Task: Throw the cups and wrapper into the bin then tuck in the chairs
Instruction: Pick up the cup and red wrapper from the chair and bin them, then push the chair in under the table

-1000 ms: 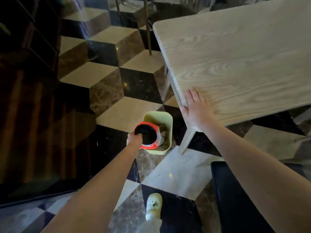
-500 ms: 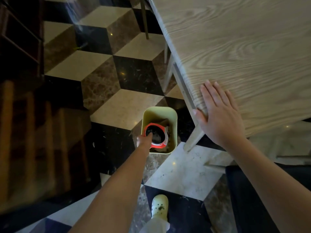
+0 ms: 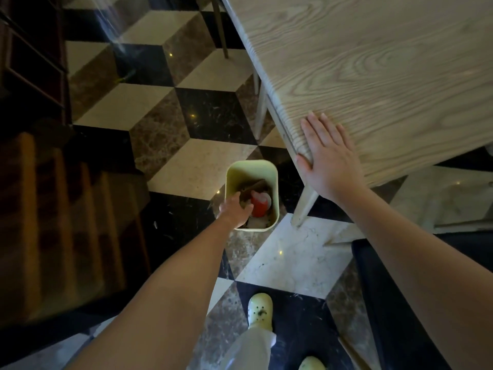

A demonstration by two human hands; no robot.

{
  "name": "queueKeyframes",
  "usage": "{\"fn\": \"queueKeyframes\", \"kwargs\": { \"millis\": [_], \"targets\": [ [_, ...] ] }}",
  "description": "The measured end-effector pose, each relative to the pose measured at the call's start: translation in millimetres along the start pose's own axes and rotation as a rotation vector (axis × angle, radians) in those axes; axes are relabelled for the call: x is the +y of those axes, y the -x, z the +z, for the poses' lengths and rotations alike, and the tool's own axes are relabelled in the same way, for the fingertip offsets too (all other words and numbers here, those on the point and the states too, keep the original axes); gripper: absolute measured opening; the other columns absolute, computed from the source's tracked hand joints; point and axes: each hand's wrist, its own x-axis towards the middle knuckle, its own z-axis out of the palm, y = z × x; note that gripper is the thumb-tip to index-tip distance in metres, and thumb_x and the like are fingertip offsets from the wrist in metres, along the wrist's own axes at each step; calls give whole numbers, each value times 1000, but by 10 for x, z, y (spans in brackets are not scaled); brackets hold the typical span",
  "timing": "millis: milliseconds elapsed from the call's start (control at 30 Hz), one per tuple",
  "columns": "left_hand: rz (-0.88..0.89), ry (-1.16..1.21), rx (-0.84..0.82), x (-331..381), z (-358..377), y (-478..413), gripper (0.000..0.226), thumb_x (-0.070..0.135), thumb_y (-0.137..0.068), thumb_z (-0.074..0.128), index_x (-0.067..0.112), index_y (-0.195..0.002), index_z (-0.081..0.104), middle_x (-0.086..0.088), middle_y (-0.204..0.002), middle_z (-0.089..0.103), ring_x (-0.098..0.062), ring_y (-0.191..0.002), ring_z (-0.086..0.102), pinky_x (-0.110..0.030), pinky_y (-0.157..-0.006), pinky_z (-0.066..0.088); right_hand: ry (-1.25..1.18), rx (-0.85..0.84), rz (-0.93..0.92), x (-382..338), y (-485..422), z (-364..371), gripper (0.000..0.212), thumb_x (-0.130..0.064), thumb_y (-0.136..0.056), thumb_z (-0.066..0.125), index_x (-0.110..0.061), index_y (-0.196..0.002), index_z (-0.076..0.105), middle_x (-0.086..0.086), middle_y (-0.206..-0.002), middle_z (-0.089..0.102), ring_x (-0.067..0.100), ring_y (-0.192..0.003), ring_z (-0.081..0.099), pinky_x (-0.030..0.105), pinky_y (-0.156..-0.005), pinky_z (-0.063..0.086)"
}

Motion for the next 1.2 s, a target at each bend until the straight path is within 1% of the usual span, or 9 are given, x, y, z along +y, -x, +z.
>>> {"fn": "queueKeyframes", "kwargs": {
  "millis": [200, 333, 400, 533, 767, 900, 1033, 1100, 1200],
  "targets": [
    [143, -218, -27, 275, -280, 593, 66, 46, -95, 44, 17, -150, 22, -13, -155, 28, -36, -140, 30, -50, -112, 32, -1, -80, 47, -98, 265, -105, 66, -33, -95, 45, -13, -152, 17, 4, -161, 14, 23, -149, 9, 45, -120, 6],
    [223, -239, -13, 377, -327, 971, 62, 51, -89, 47, 22, -141, 35, -13, -149, 40, -35, -132, 41, -51, -105, 41, 34, -112, 36, -83, 822, -166, 72, -34, -91, 53, -12, -152, 21, 7, -160, 20, 27, -148, 17, 48, -119, 15],
    [237, -258, 5, 431, -292, 1208, 64, 52, -88, 47, 22, -143, 33, -12, -150, 38, -34, -134, 39, -52, -105, 40, 35, -143, 40, -49, 1112, -233, 74, -39, -91, 51, -13, -152, 18, 6, -160, 18, 26, -148, 15, 47, -118, 15],
    [244, -298, 31, 530, -74, 1734, 71, 49, -95, 43, 18, -152, 15, -7, -161, 16, -30, -147, 15, -50, -116, 25, -36, -289, 48, 17, 1613, -376, 74, -49, -97, 35, -18, -154, 1, 2, -163, 3, 22, -150, 2, 43, -120, 5],
    [299, -393, -13, 581, 530, 2695, 72, 49, -95, 43, 19, -153, 12, -9, -161, 16, -31, -148, 16, -48, -118, 25, -205, -647, 83, 90, 2578, -683, 77, -60, -91, 41, -27, -153, 8, -5, -162, 8, 22, -149, 9, 55, -117, 6],
    [317, -400, -129, 638, 890, 3183, 68, 49, -96, 41, 24, -153, 14, -3, -161, 20, -29, -147, 22, -47, -118, 25, -264, -837, 172, 185, 3157, -685, 101, -83, -68, 45, -39, -150, 5, -8, -161, 13, 30, -147, 15, 52, -117, 13],
    [361, -431, -206, 644, 1167, 3496, 68, 49, -96, 39, 28, -153, 8, -2, -161, 21, -28, -144, 29, -43, -117, 30, -315, -948, 226, 291, 3675, -780, 99, -80, -72, 47, -39, -151, 2, -10, -161, 6, 26, -149, 9, 48, -119, 10],
    [352, -448, -227, 634, 1306, 3667, 67, 50, -97, 36, 28, -153, 6, -1, -162, 16, -28, -146, 25, -42, -119, 26, -321, -993, 216, 350, 3926, -832, 94, -75, -78, 47, -34, -152, 6, -8, -162, 9, 21, -148, 13, 42, -119, 14],
    [354, -441, -240, 646, 1512, 3961, 64, 50, -98, 33, 28, -153, 7, 0, -162, 14, -27, -147, 22, -39, -120, 21, -345, -1068, 266, 468, 4294, -874, 92, -76, -75, 51, -33, -150, 20, -9, -159, 20, 18, -145, 22, 37, -114, 23]
  ]
}}
